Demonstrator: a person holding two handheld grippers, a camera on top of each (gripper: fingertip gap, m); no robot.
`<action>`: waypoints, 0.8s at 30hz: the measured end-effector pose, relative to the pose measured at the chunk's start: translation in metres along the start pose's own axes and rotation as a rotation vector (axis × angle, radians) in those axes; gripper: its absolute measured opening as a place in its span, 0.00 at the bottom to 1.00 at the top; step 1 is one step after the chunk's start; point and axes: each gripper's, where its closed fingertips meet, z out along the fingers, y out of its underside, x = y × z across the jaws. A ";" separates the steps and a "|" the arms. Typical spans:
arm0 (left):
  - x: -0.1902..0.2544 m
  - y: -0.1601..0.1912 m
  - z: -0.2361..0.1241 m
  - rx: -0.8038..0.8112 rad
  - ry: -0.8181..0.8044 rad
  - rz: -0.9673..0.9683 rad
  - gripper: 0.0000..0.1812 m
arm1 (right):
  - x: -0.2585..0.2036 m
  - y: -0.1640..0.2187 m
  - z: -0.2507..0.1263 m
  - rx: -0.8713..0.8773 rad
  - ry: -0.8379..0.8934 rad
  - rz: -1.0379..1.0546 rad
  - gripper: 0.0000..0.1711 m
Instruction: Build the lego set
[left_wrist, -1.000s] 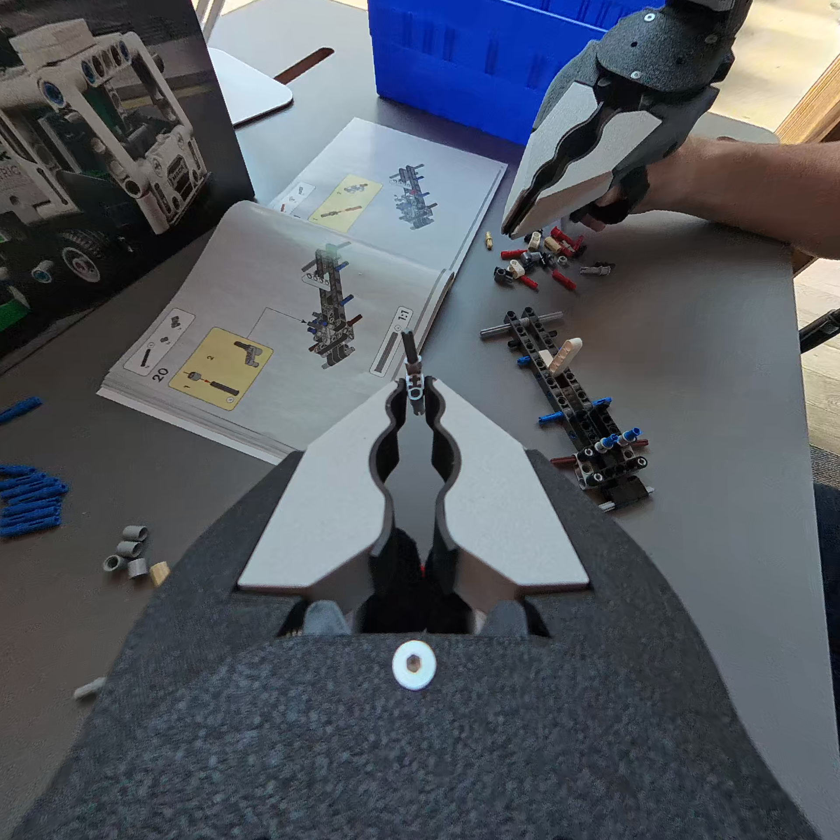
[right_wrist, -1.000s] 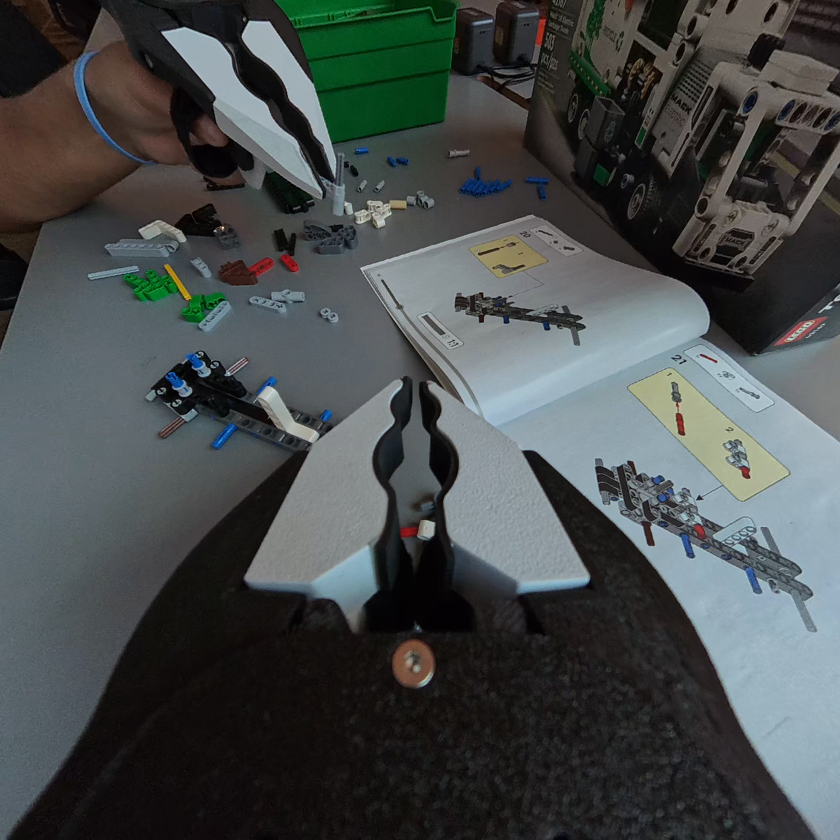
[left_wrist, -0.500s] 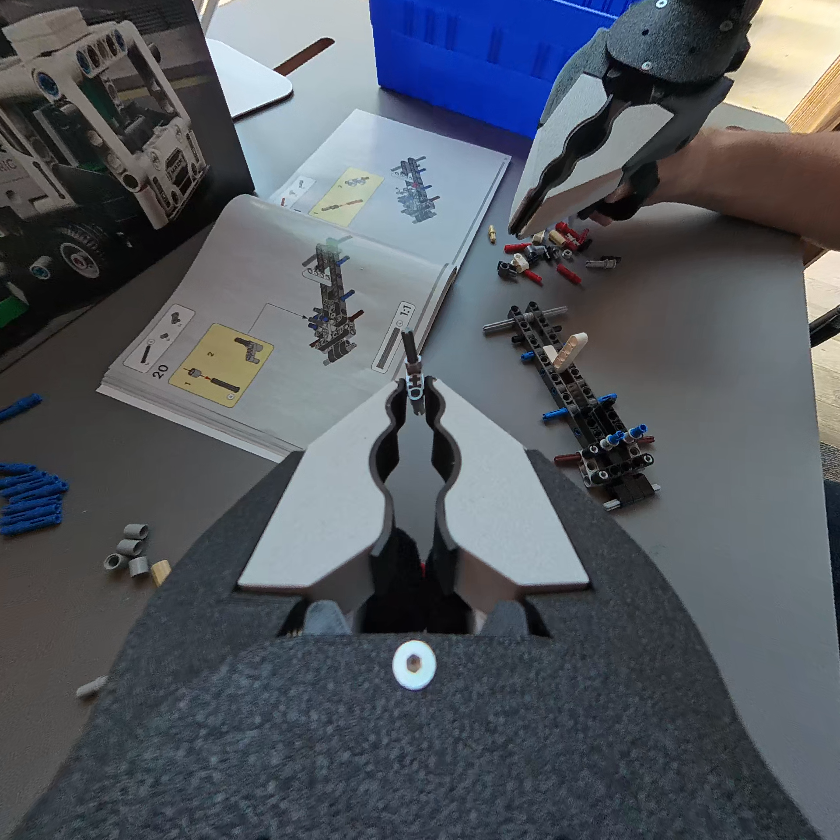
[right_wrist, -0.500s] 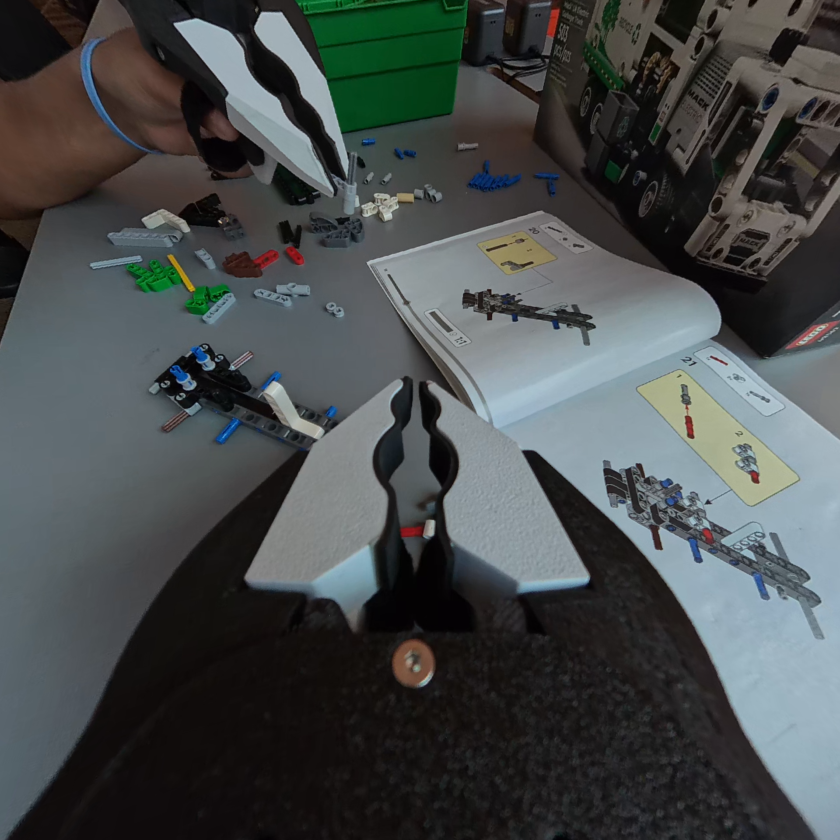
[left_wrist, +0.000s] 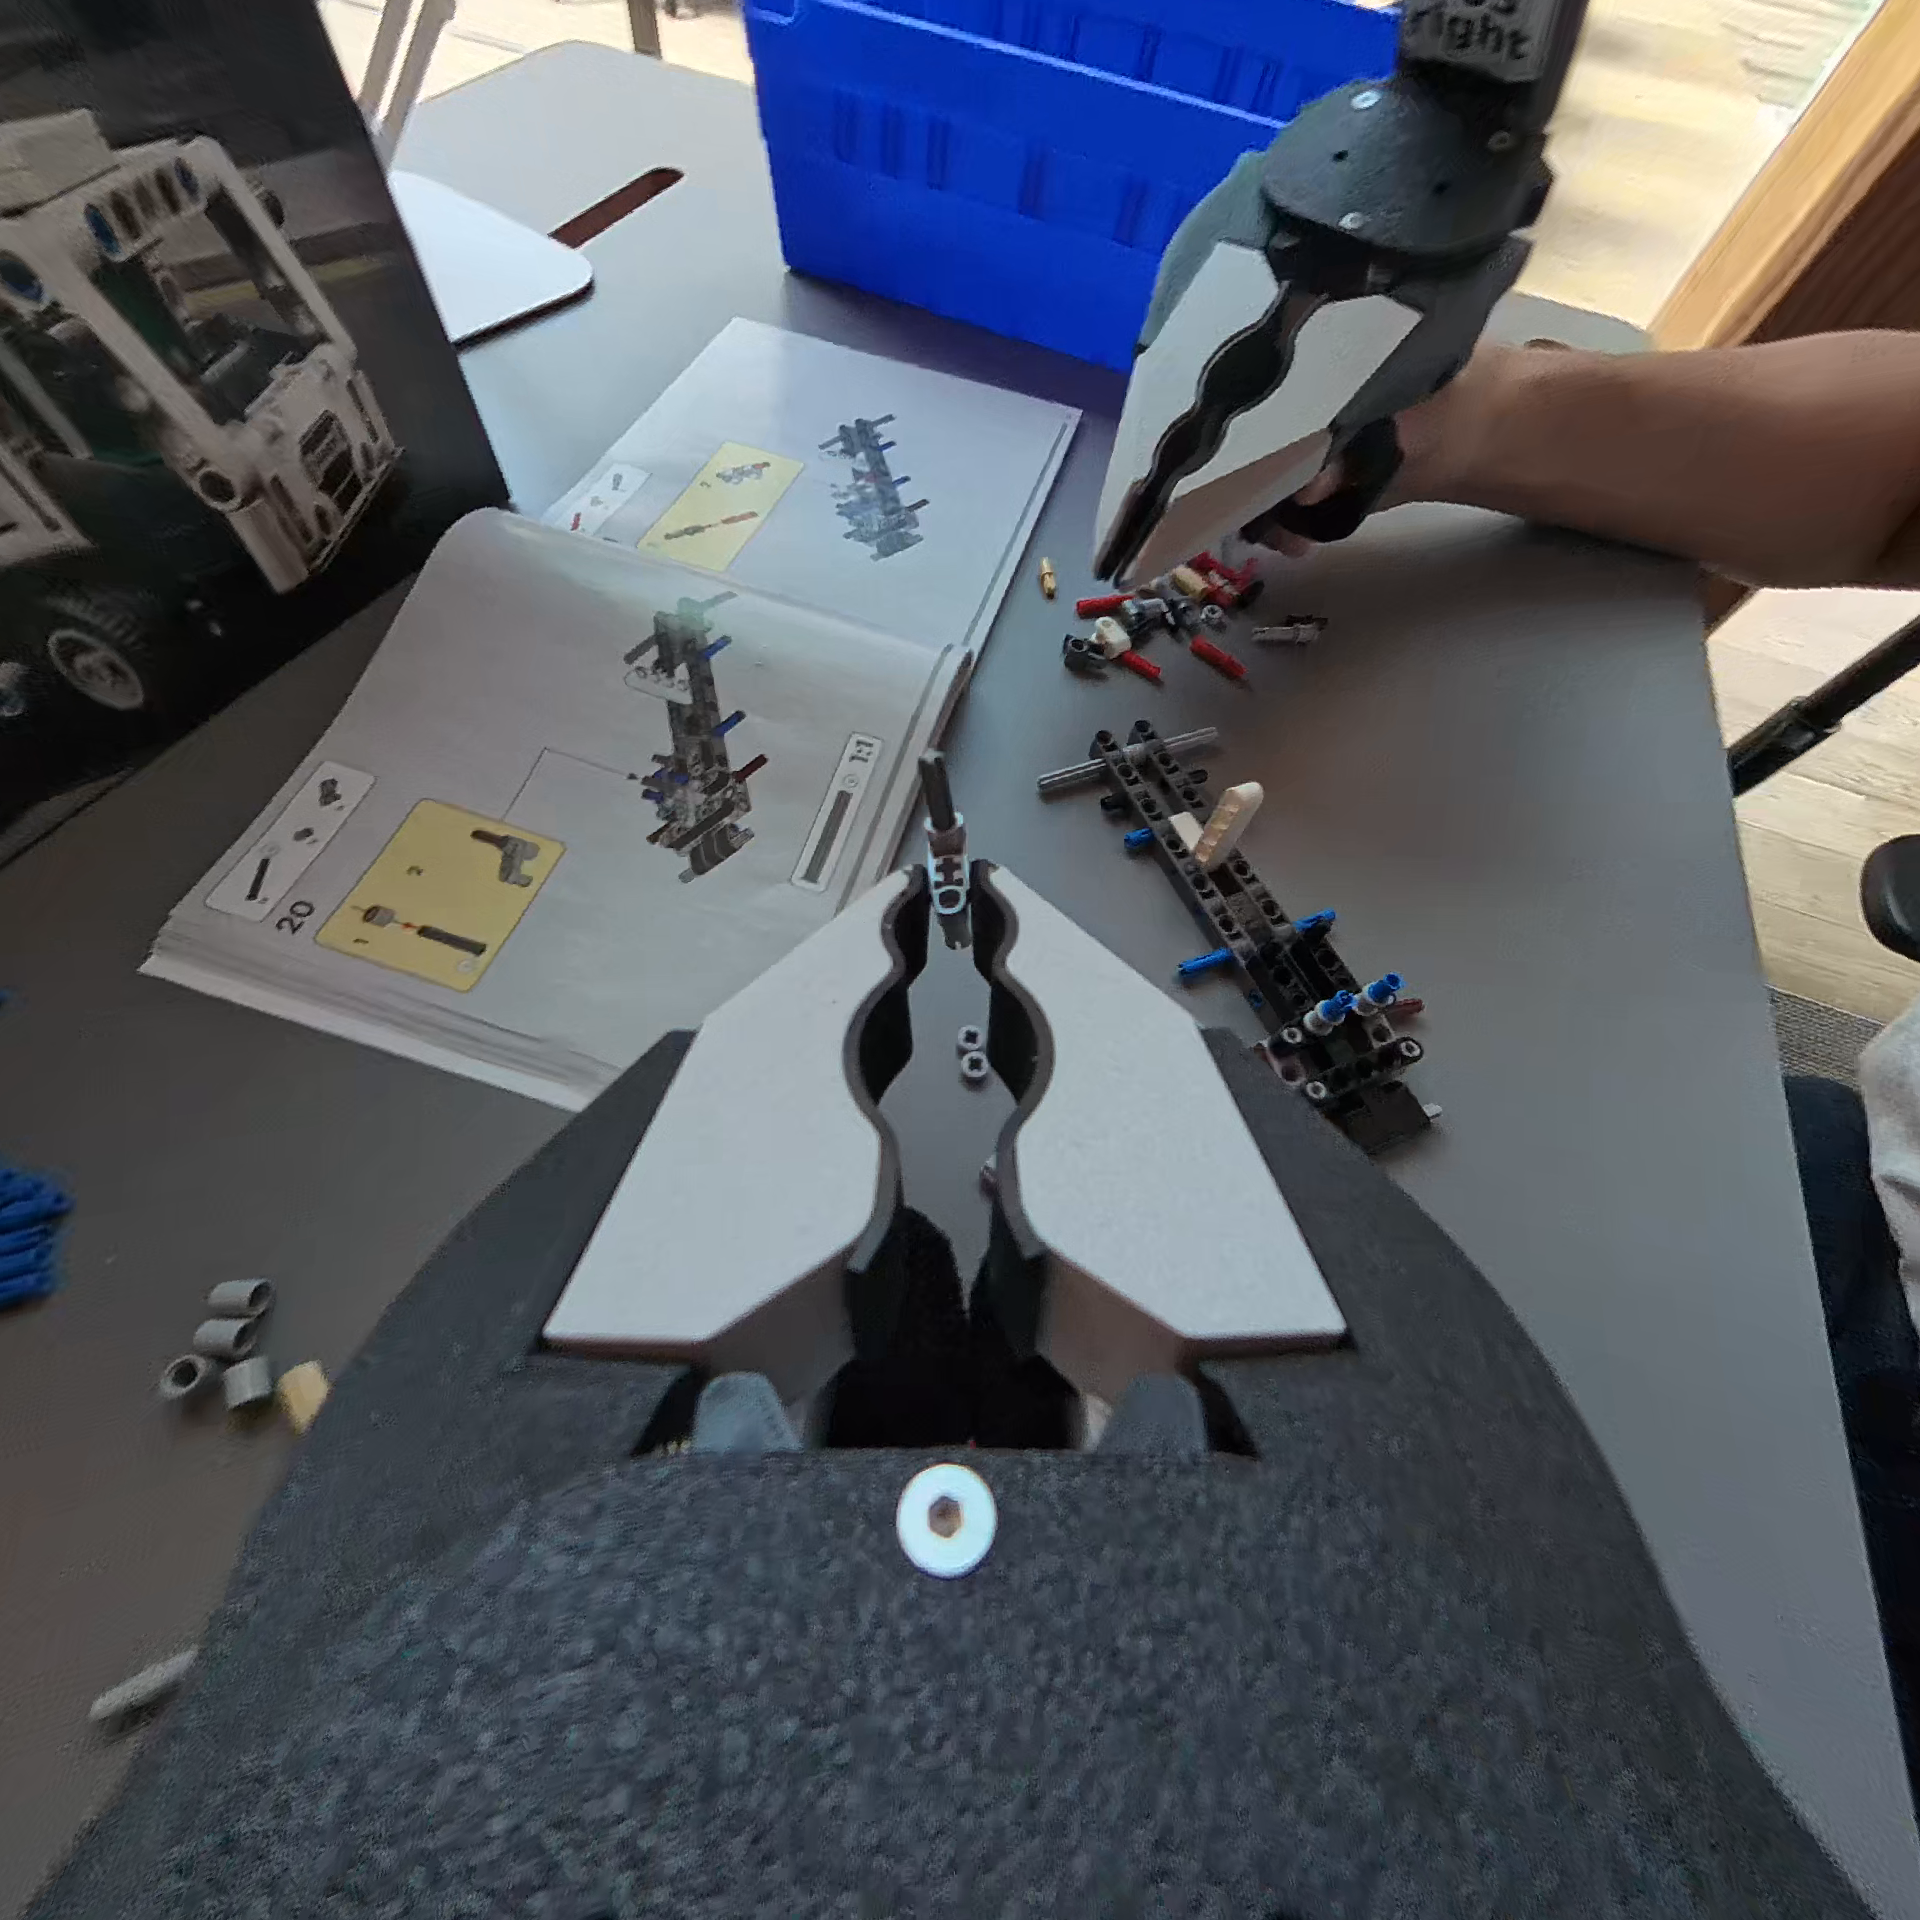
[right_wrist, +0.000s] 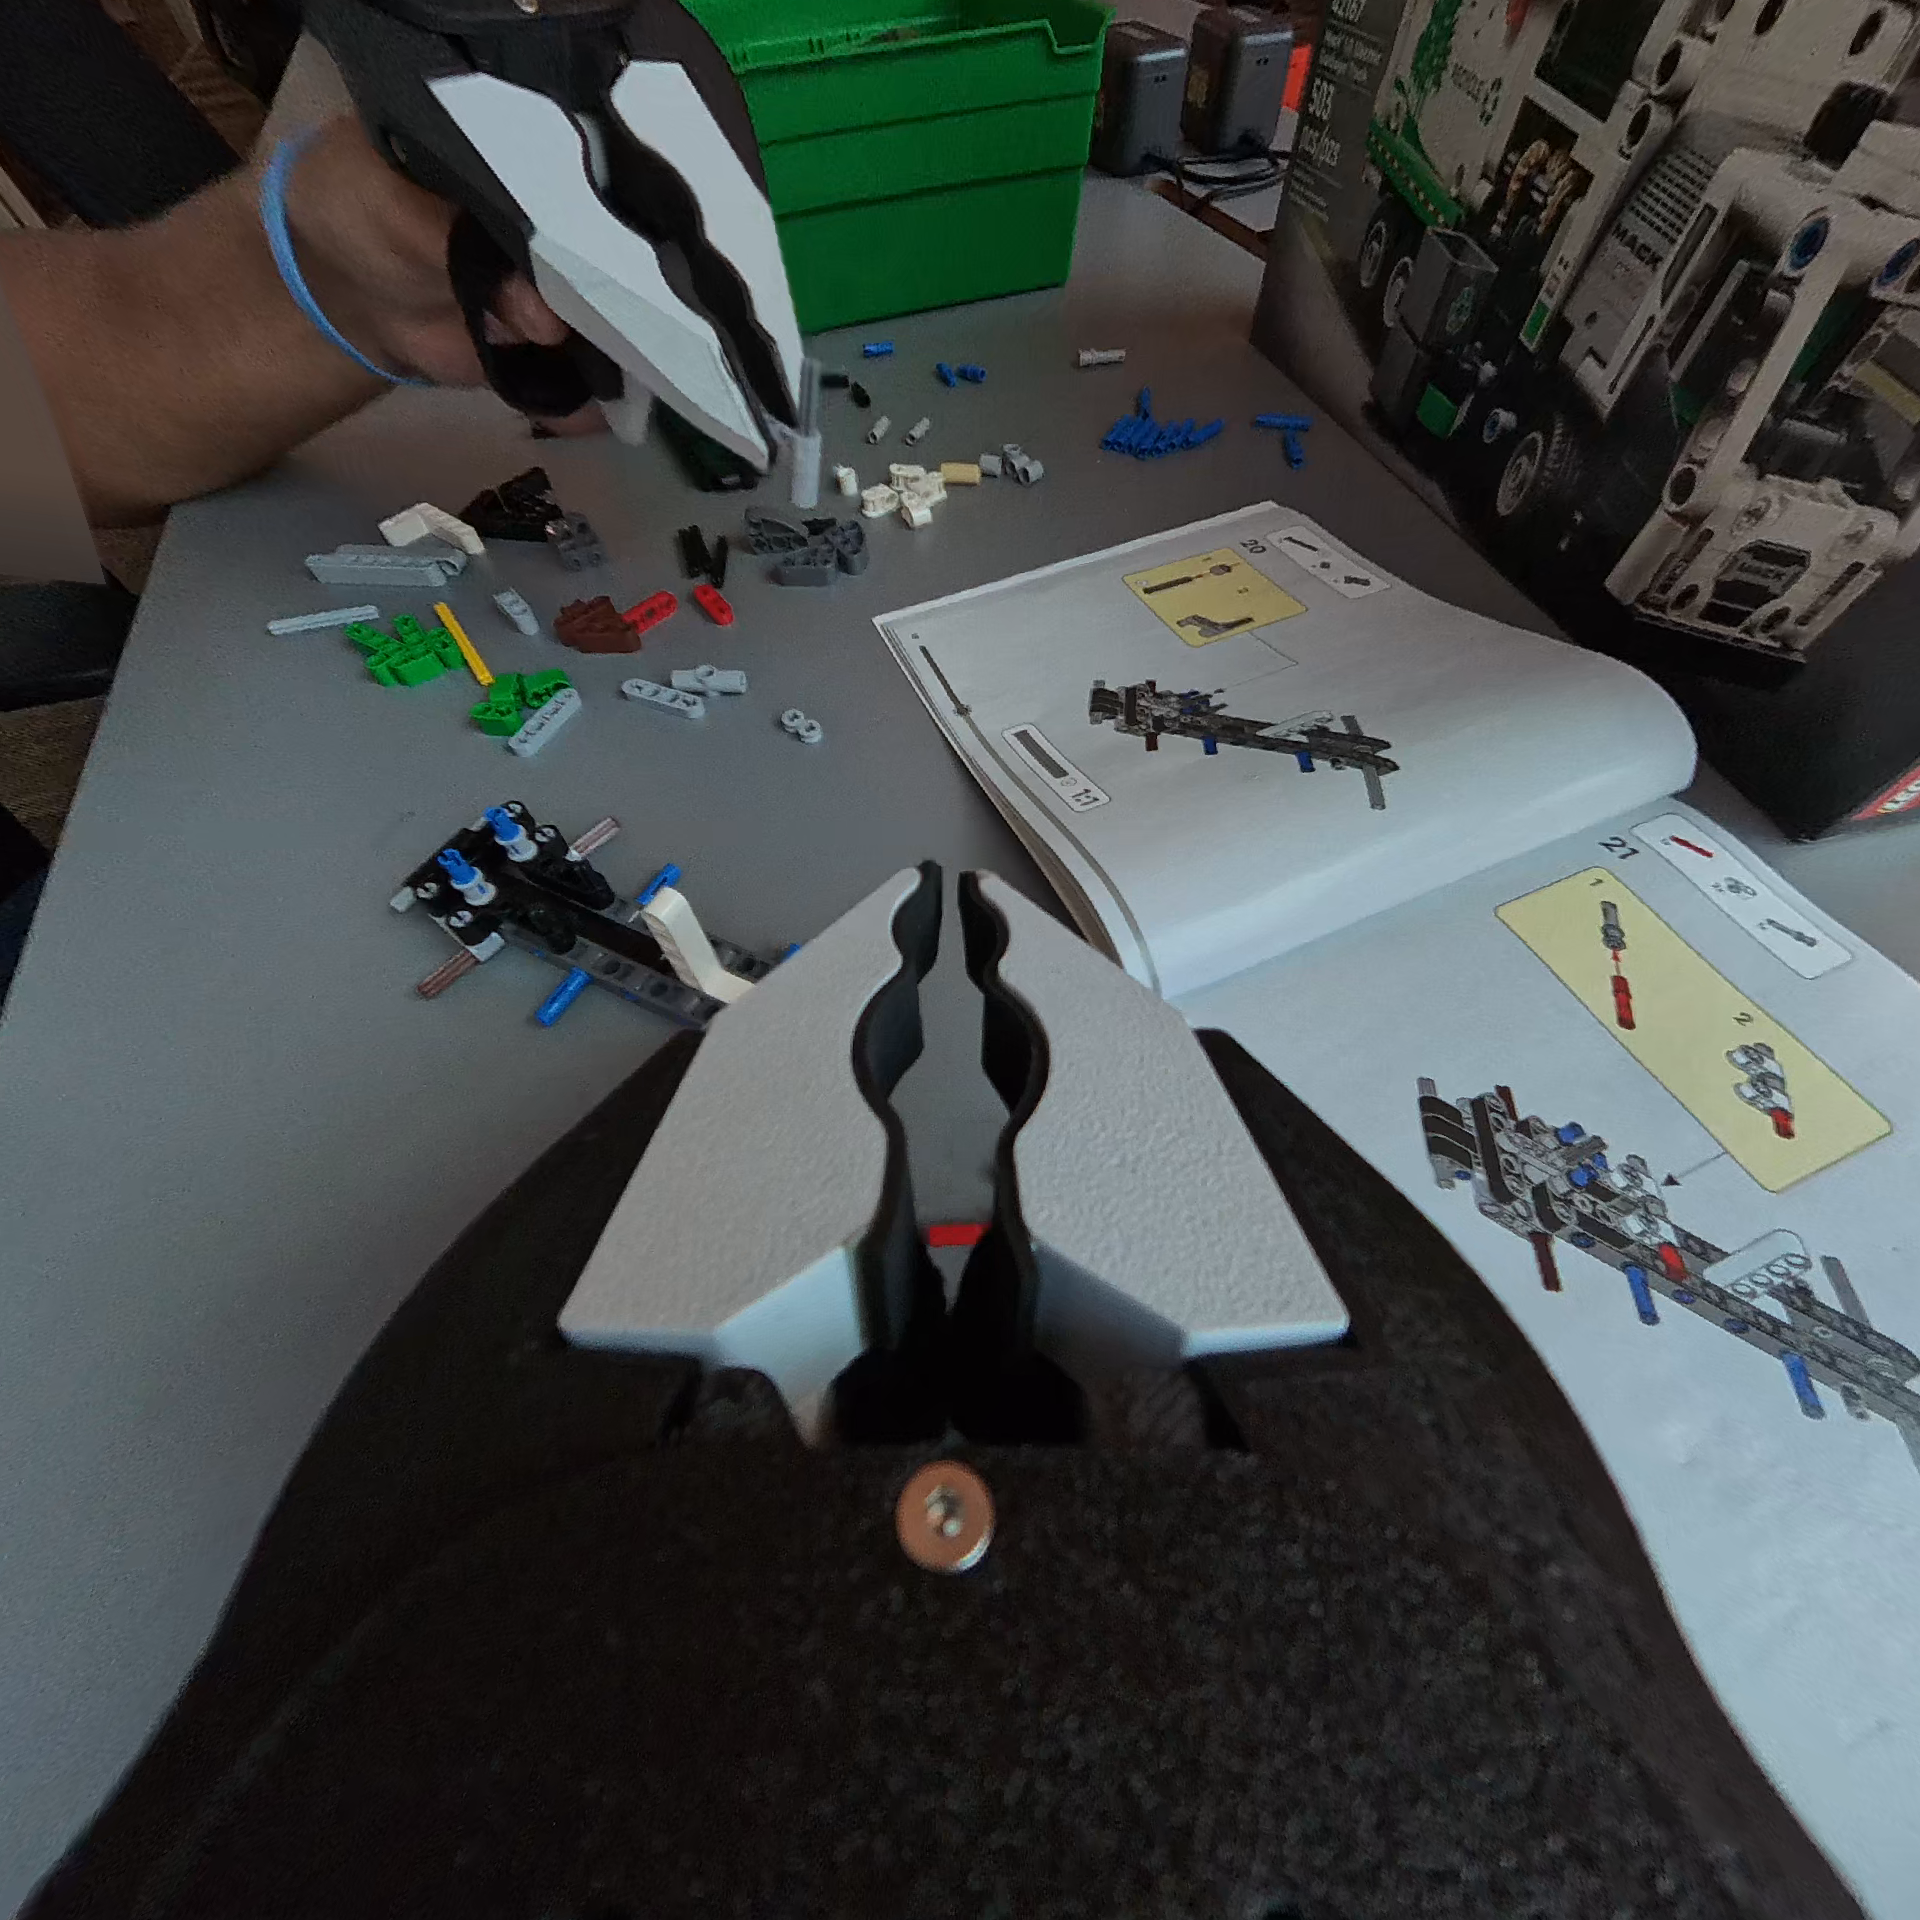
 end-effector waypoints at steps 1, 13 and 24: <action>0.007 -0.002 0.001 0.011 0.027 0.019 0.03 | -0.008 -0.006 0.001 0.030 -0.053 0.021 0.01; 0.069 -0.001 0.021 0.011 0.163 0.165 0.03 | -0.086 -0.040 0.041 0.145 -0.320 -0.146 0.09; 0.077 0.004 0.026 -0.020 0.159 0.212 0.03 | -0.087 -0.029 0.043 0.098 -0.315 -0.216 0.03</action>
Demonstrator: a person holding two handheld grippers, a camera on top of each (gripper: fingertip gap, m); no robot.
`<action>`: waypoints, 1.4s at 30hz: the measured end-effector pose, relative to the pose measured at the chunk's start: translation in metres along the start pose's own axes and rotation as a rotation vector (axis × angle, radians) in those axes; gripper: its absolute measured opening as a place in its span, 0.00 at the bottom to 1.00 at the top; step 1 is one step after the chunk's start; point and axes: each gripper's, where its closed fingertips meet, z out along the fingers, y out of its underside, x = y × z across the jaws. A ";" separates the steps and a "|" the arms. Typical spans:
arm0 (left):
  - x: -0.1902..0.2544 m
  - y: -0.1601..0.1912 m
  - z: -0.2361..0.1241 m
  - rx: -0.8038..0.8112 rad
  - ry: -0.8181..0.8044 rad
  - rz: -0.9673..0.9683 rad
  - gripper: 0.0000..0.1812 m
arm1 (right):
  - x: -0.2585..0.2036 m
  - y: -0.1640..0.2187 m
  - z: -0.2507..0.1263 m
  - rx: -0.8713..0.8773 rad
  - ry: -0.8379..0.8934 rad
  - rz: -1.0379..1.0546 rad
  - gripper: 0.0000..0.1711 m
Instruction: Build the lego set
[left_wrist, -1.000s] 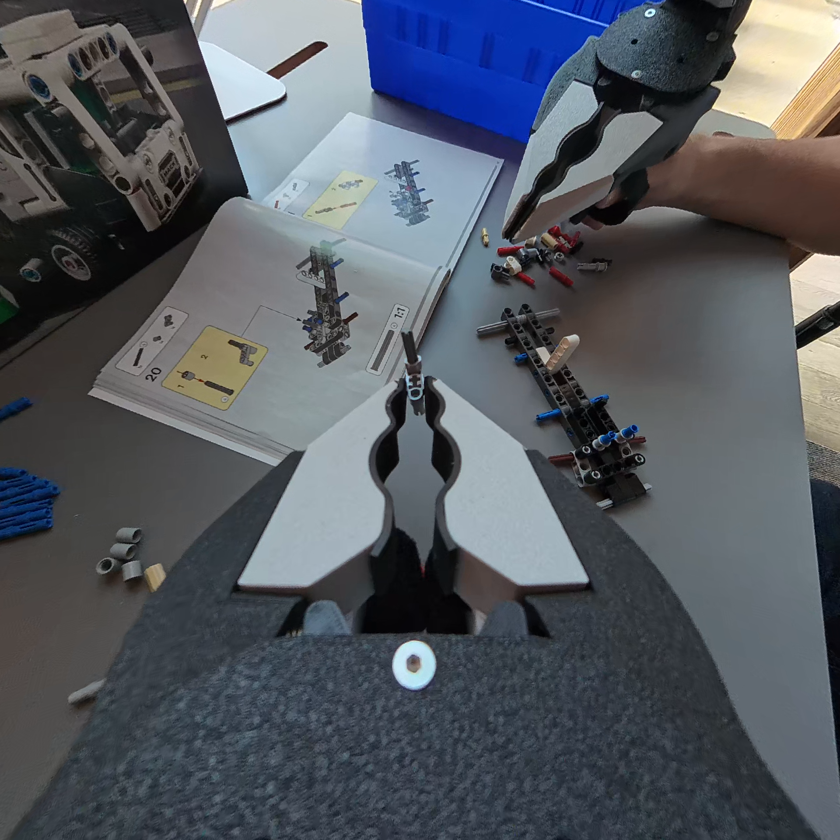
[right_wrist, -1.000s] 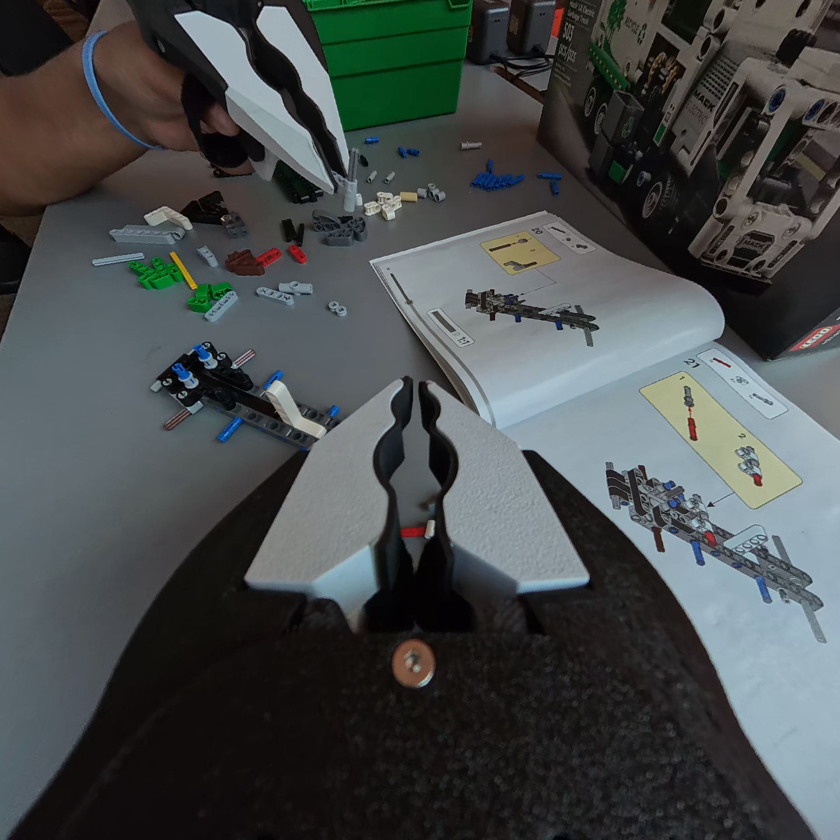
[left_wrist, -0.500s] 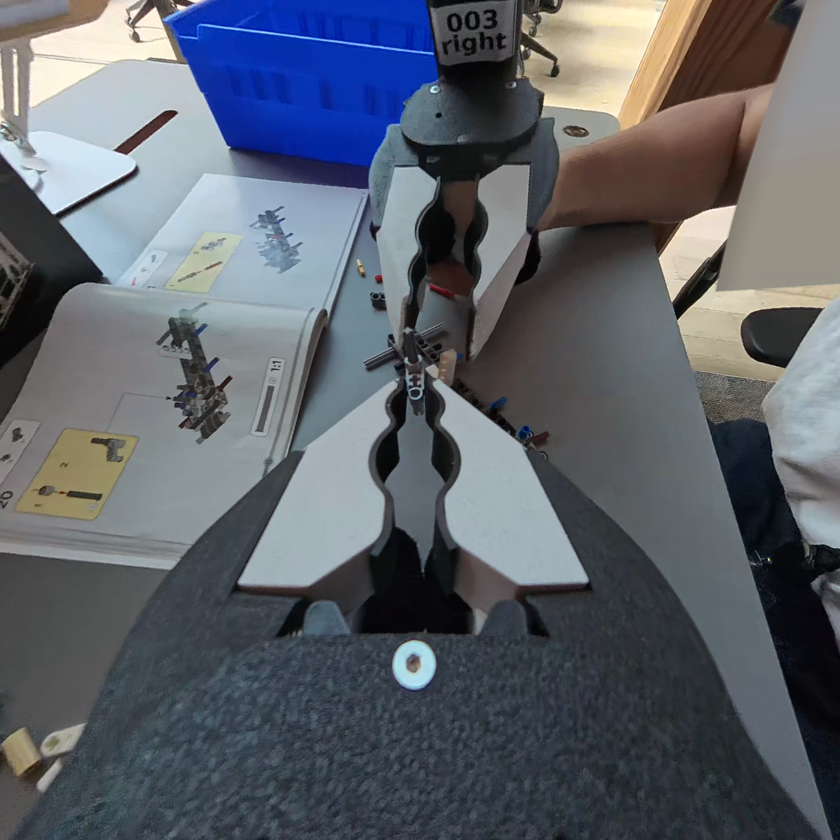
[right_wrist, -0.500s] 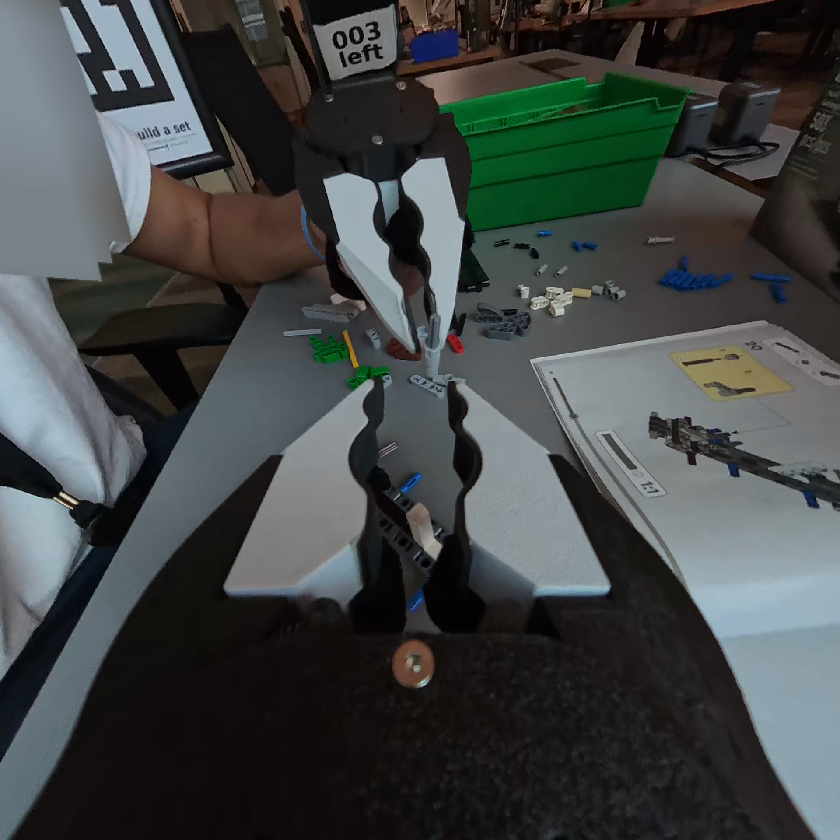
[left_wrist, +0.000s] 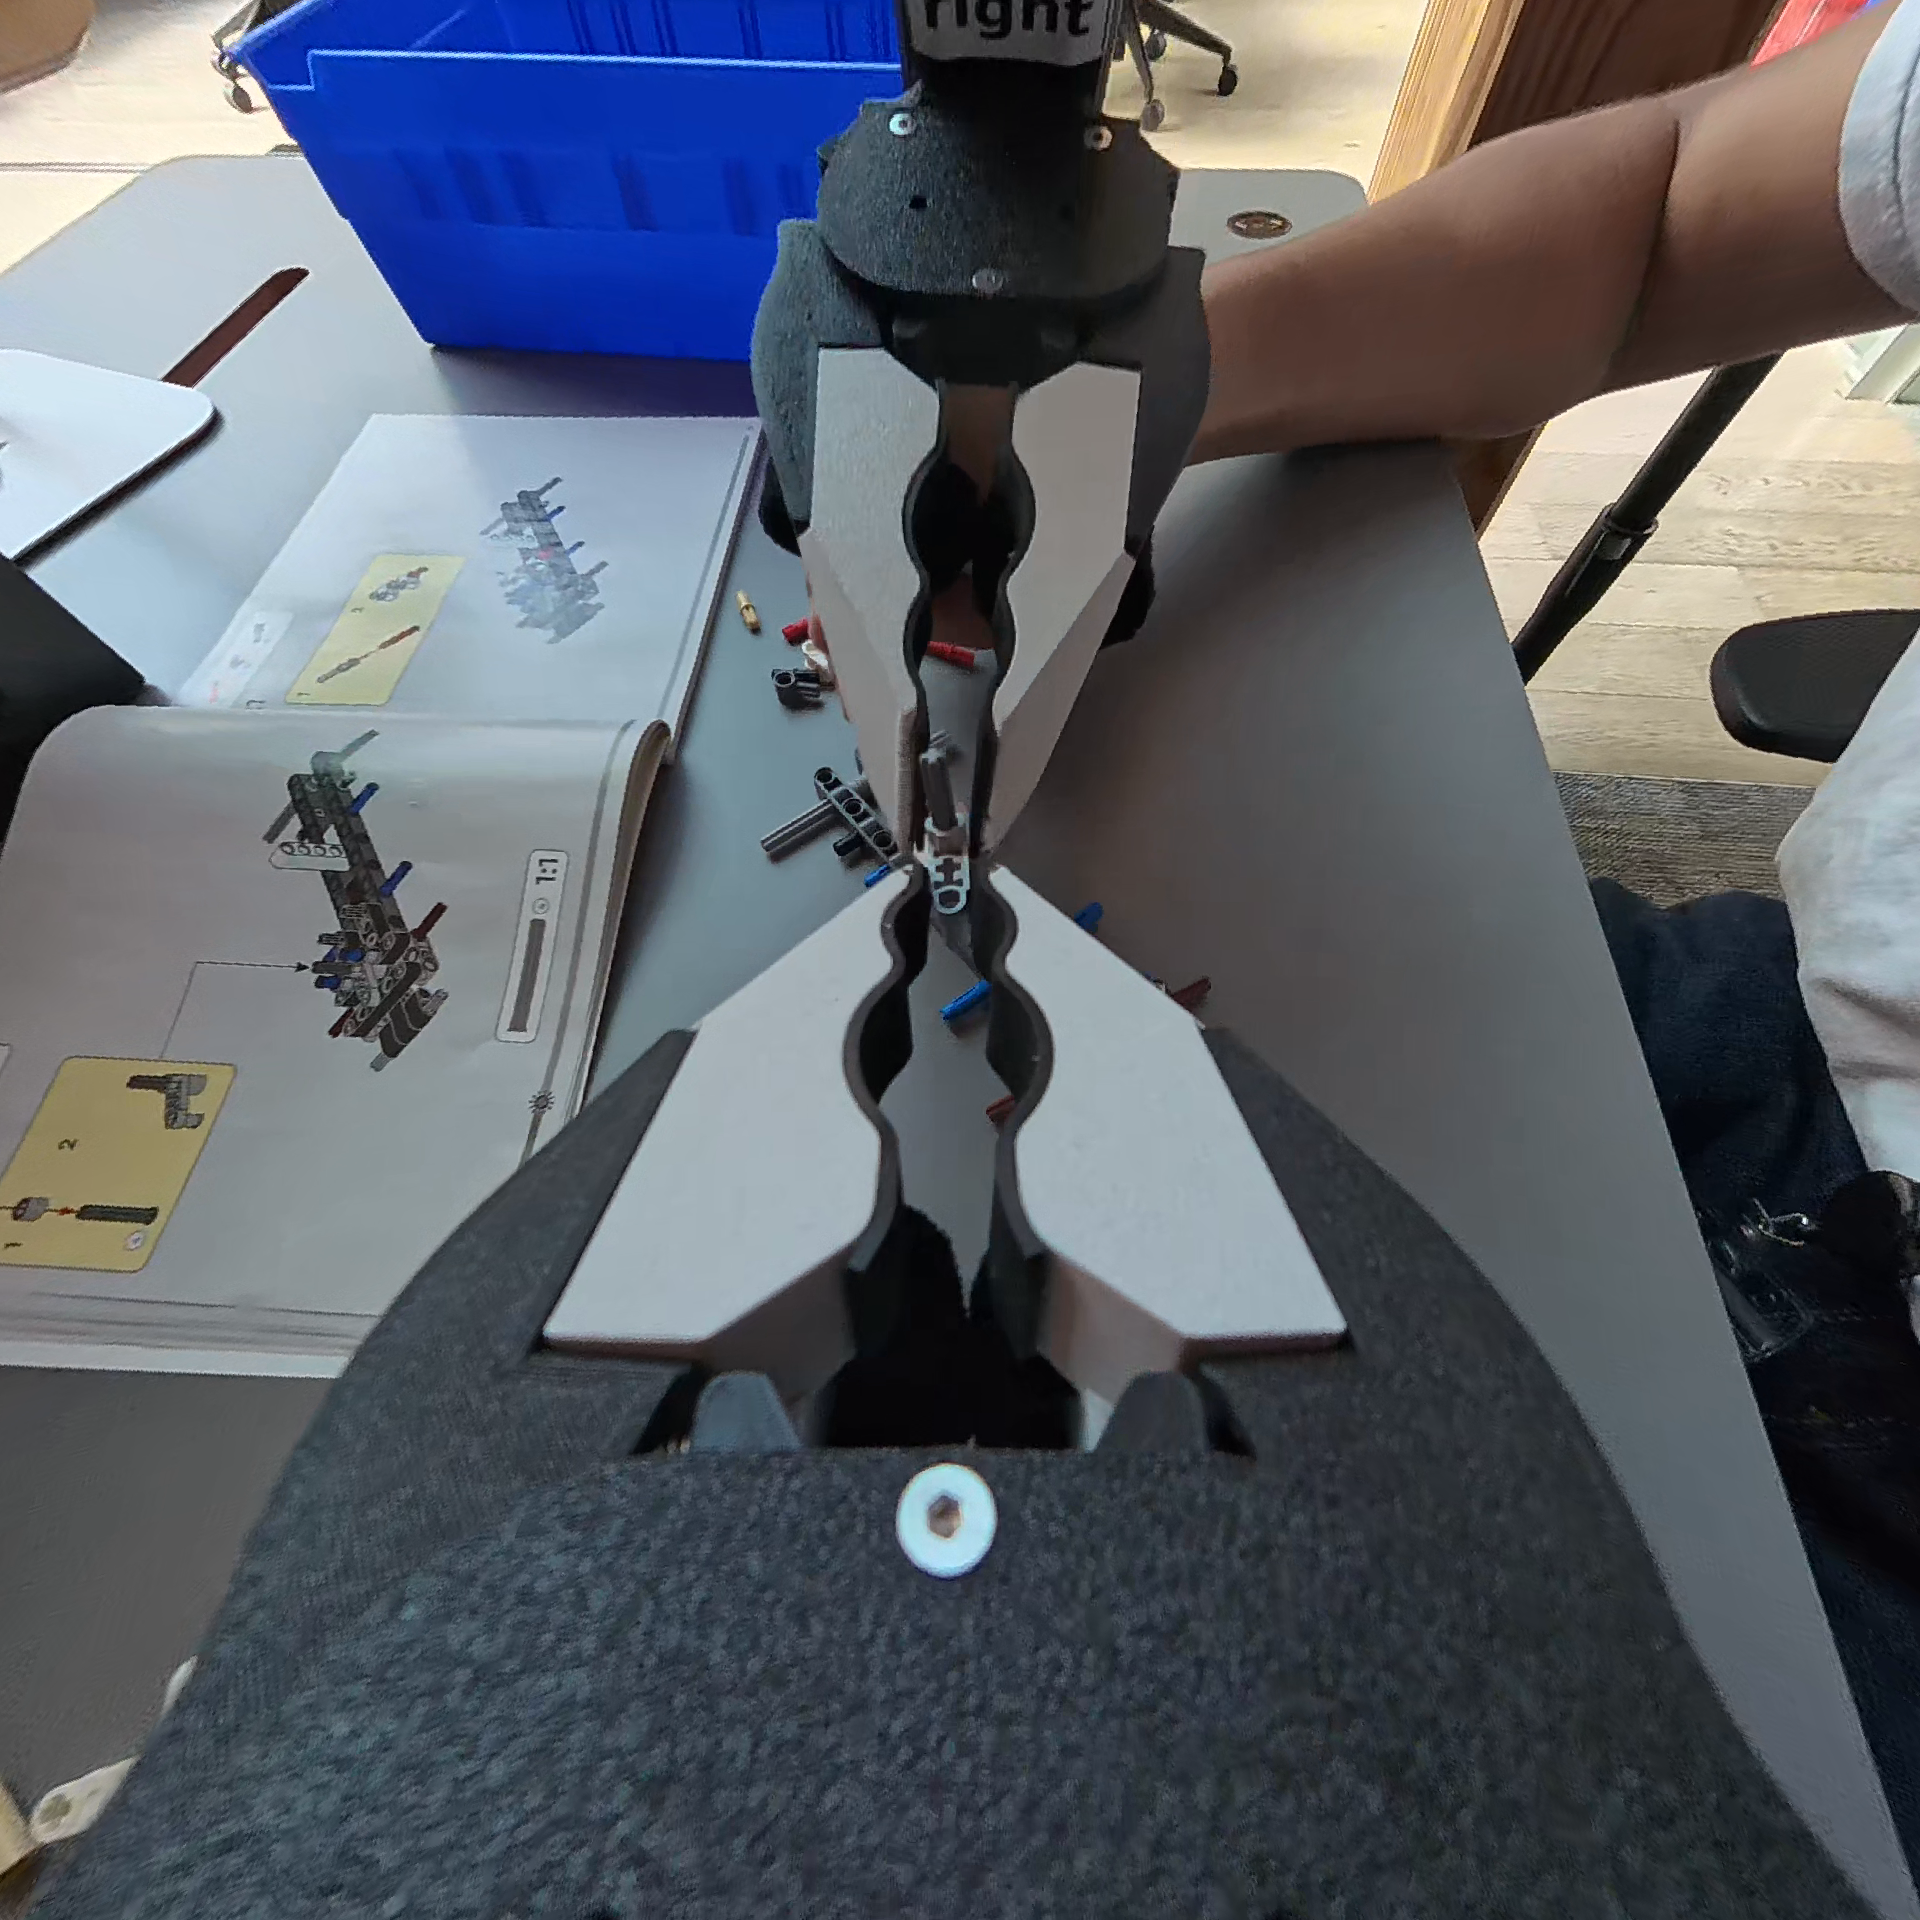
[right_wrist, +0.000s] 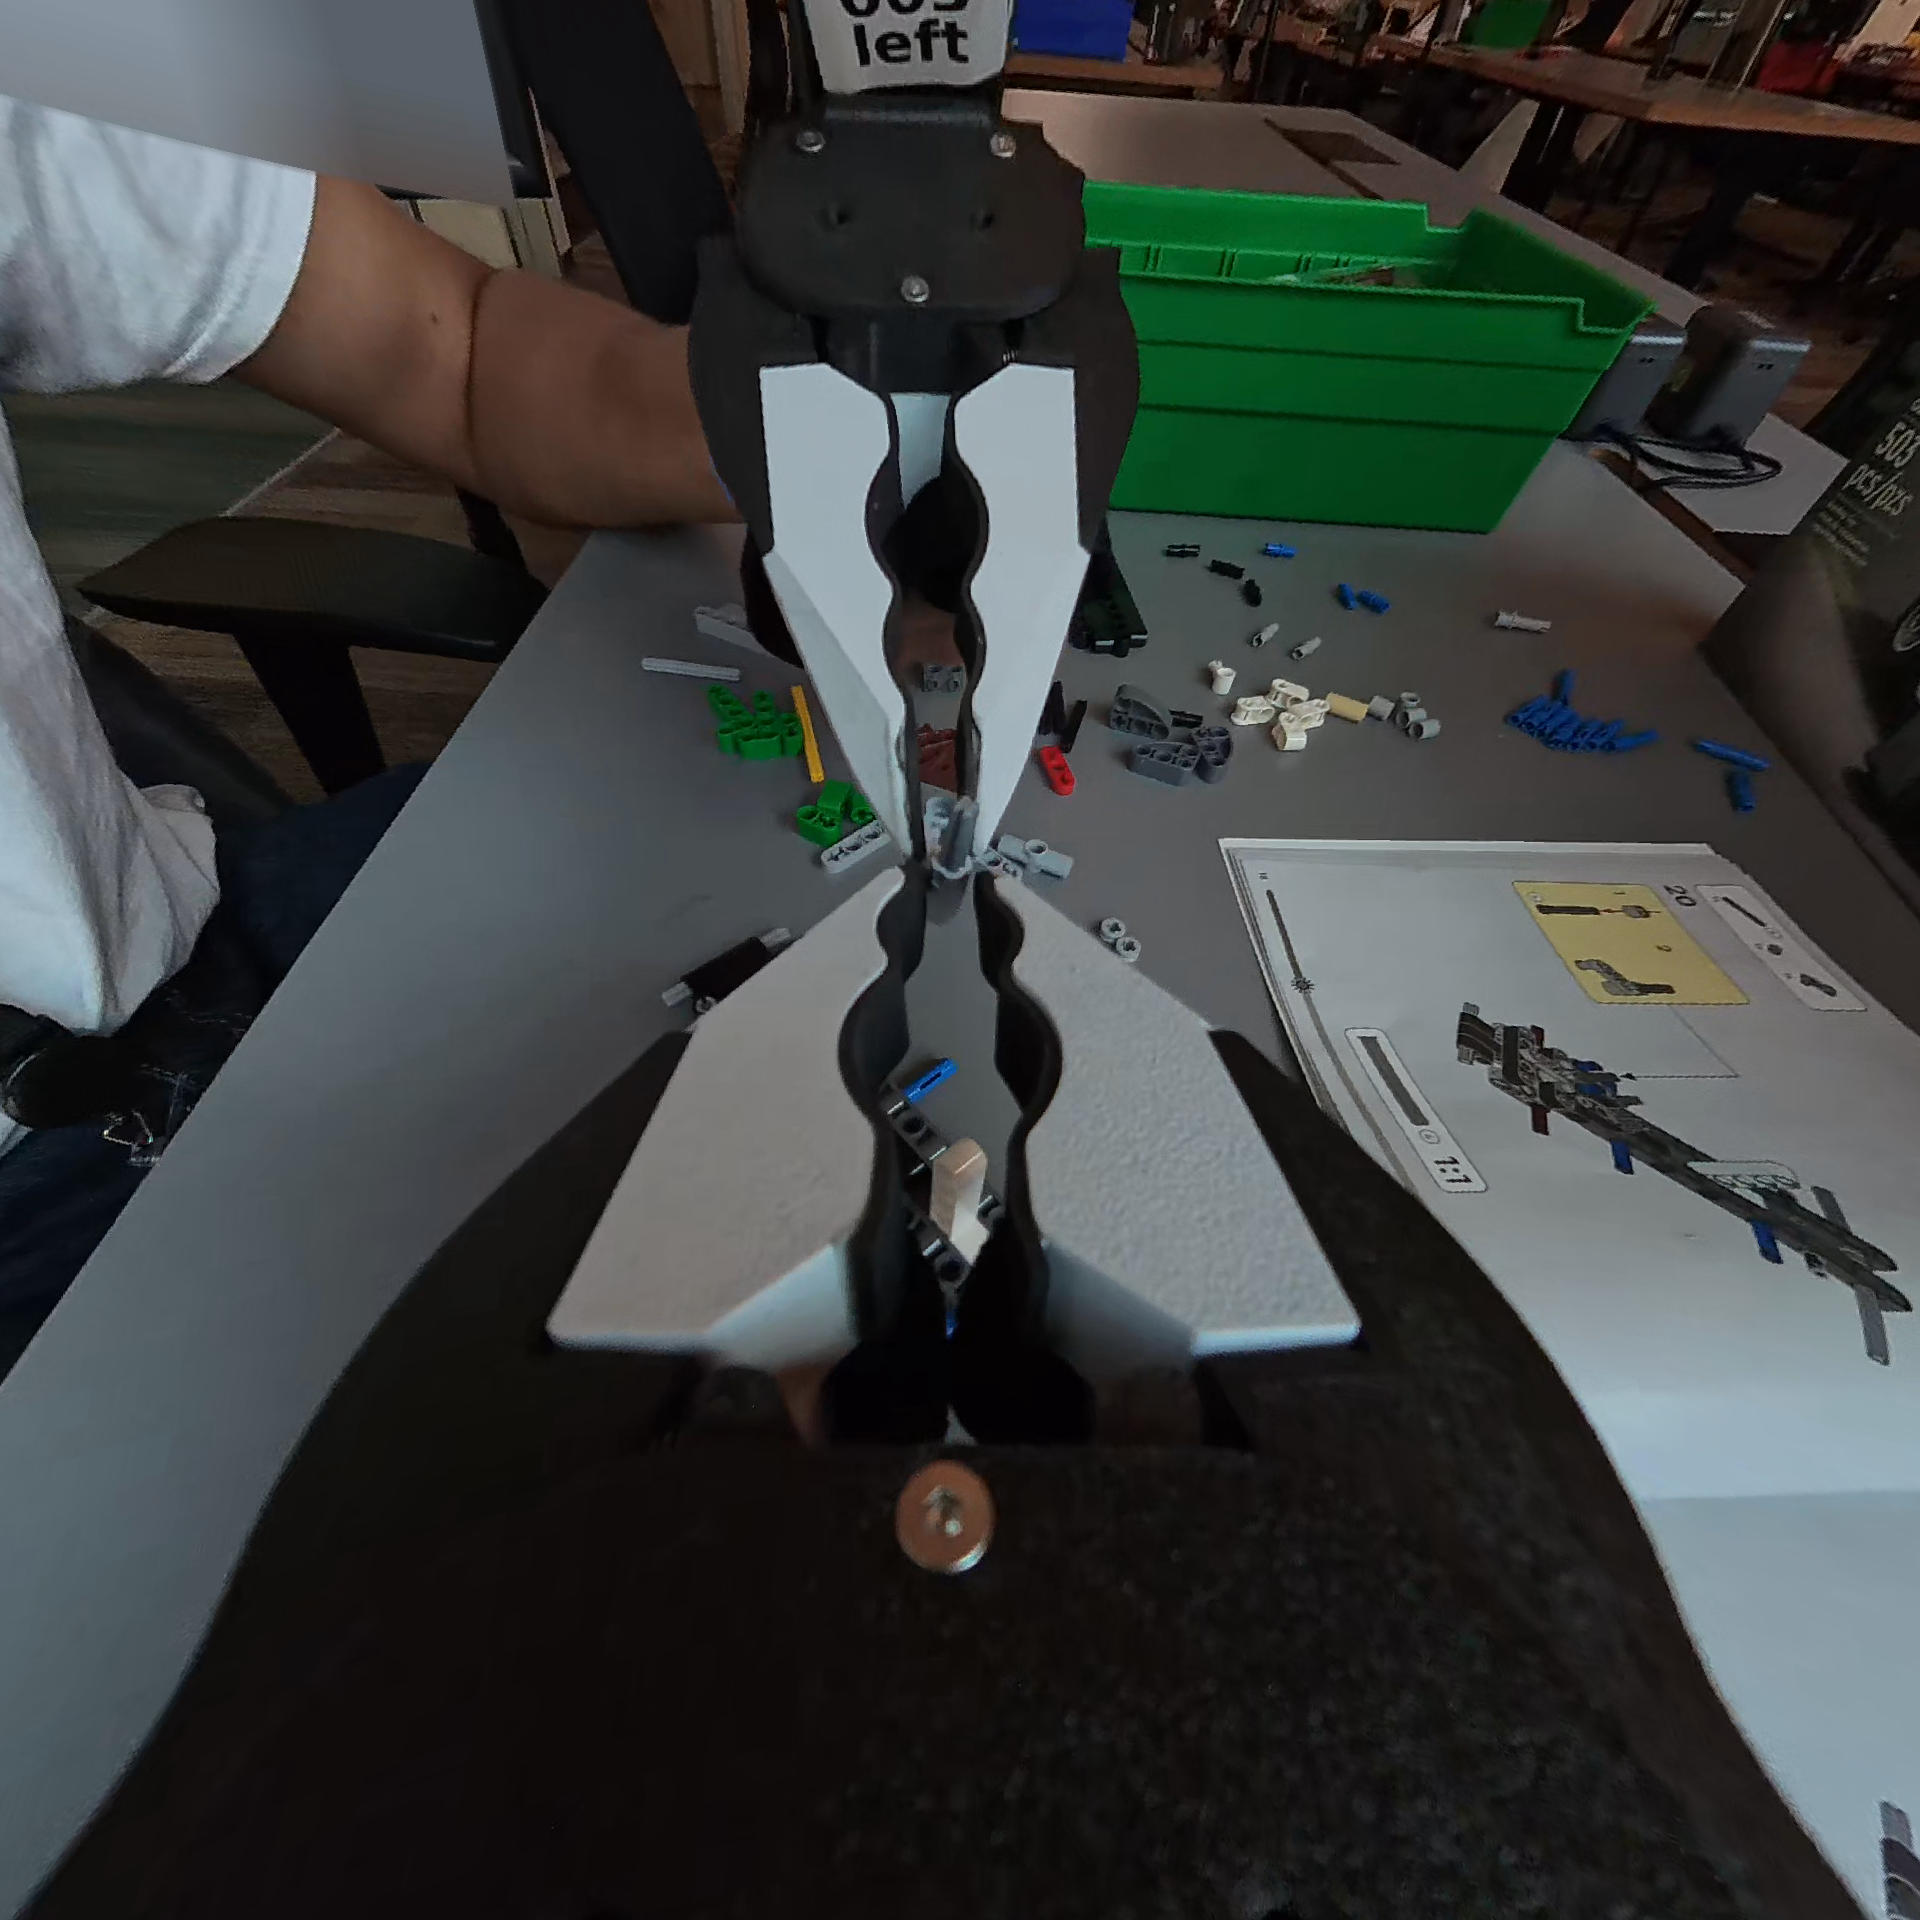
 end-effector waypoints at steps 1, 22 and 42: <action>0.000 0.000 0.000 -0.003 -0.008 0.007 0.03 | 0.000 0.001 0.001 -0.002 -0.005 0.001 0.03; 0.032 0.016 -0.050 -0.050 -0.272 -0.176 0.07 | -0.034 0.017 0.009 -0.226 -0.378 -0.130 0.02; 0.038 0.029 -0.007 0.003 -0.300 -0.231 0.03 | -0.041 0.017 0.021 -0.280 -0.493 -0.146 0.02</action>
